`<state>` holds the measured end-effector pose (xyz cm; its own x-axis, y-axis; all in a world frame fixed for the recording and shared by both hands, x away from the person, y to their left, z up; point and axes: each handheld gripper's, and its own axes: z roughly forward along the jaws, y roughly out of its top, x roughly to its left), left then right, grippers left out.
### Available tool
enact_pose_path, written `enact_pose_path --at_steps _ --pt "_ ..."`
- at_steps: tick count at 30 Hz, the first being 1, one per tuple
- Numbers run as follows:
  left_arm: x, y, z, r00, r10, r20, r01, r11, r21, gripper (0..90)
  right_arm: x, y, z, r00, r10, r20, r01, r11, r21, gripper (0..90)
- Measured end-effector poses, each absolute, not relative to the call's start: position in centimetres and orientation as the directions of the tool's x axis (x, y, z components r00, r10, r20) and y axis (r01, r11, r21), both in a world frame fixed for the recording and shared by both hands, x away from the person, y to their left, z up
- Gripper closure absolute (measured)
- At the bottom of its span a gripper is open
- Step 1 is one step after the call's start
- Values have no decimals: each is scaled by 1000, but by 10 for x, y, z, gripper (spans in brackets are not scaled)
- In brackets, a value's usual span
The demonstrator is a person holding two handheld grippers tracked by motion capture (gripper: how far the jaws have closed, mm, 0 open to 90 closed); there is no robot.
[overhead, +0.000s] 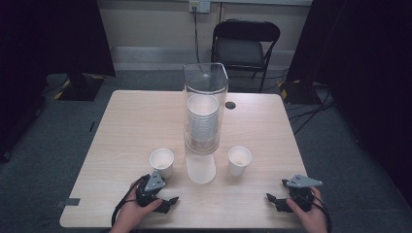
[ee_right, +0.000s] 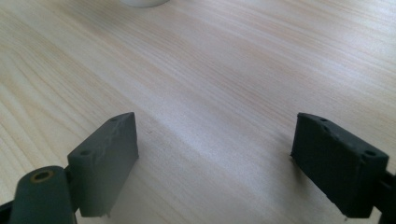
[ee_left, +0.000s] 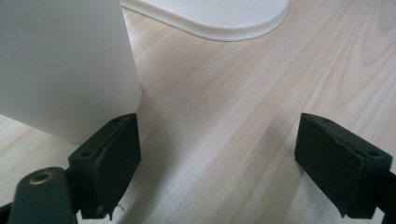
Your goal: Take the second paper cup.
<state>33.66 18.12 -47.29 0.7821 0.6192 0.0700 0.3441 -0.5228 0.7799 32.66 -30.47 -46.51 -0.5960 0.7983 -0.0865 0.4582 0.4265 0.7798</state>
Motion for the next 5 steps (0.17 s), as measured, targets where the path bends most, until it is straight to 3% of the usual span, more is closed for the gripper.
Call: enact_pose_path --at_steps 5 --pt "337 181 -473 782 619 70 343 -522 781 138 326 -305 -465 -595 799 -86 460 426 779 139"
